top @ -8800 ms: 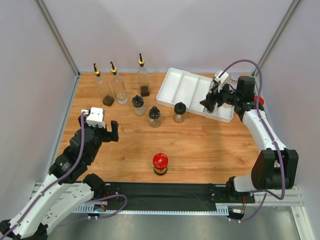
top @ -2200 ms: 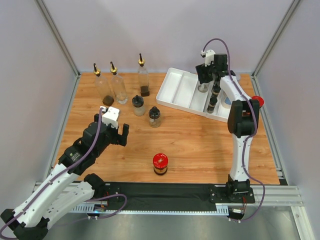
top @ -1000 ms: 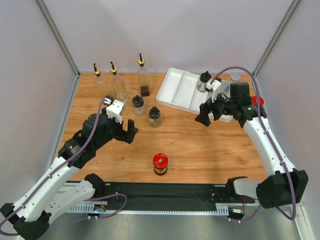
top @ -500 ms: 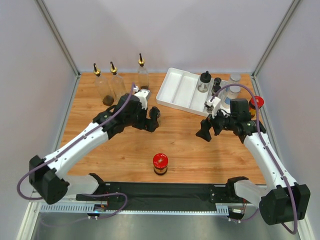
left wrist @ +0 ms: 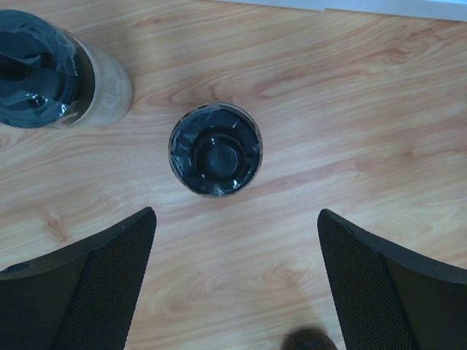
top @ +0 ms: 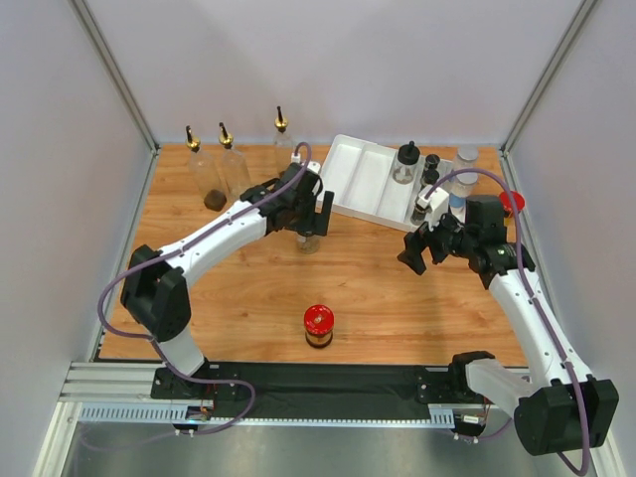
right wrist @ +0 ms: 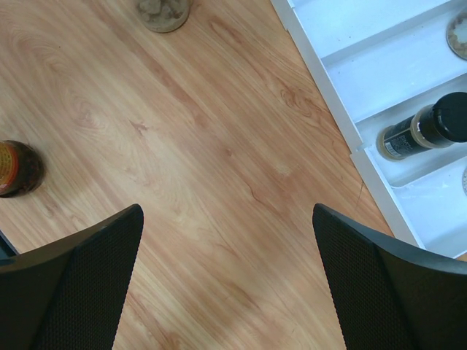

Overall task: Organize the condiment bottles
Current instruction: Pick up the bottle from the center of the board.

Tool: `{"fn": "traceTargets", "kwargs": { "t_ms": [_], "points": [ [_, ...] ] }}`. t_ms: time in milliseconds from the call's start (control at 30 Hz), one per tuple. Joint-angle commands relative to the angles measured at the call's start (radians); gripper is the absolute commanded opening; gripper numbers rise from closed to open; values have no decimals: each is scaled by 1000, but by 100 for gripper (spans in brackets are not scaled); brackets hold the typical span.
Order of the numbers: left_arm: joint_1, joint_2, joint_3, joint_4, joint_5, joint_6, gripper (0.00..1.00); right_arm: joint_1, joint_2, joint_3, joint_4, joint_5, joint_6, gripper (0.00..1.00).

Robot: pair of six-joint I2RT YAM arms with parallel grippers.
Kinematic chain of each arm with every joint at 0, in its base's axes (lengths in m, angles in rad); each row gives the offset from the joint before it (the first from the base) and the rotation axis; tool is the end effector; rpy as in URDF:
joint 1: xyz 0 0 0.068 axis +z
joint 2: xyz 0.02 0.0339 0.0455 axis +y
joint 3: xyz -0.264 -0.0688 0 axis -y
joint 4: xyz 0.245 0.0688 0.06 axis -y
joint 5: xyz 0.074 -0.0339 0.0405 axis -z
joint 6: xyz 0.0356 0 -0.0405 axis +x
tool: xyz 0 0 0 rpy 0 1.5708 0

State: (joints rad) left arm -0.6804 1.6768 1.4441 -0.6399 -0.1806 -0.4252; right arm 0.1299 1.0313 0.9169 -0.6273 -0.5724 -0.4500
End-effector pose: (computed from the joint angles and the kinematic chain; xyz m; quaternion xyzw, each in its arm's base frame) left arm 0.2918 -0.2280 0.2944 0.0885 0.9322 -0.1068 0.3344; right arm 0.2070 0.0465 0.3014 -0.3600 0.8089 0.1935 0.4226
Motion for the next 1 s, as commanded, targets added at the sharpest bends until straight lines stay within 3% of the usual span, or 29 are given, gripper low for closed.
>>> {"fn": "traceTargets", "kwargs": {
  "t_ms": [0, 367, 500, 600, 633, 700, 733, 867, 967],
  "points": [
    [-4, 56, 74, -56, -52, -18, 99, -3, -13, 11, 40, 29, 5, 100],
    [39, 237, 183, -64, -11, -20, 91, -13, -20, 13, 37, 31, 5, 100],
    [42, 274, 220, -75, -8, -12, 82, -15, -23, 13, 35, 34, 4, 100],
    [44, 282, 225, -75, -14, 0, 68, -18, -30, 13, 35, 34, 2, 100],
    [44, 279, 225, -73, -16, 6, 53, -22, -31, 13, 37, 34, 2, 100],
    [44, 274, 223, -70, -10, 32, 36, -24, -34, 13, 37, 34, 2, 100],
    [45, 264, 222, -73, -5, 43, 20, -26, -34, 13, 35, 35, 2, 100],
    [45, 216, 207, -69, 3, 103, 8, -27, -40, 13, 38, 36, 0, 100],
    [45, 172, 202, -73, 35, 147, 7, -27, -40, 13, 38, 37, 0, 100]
  ]
}}
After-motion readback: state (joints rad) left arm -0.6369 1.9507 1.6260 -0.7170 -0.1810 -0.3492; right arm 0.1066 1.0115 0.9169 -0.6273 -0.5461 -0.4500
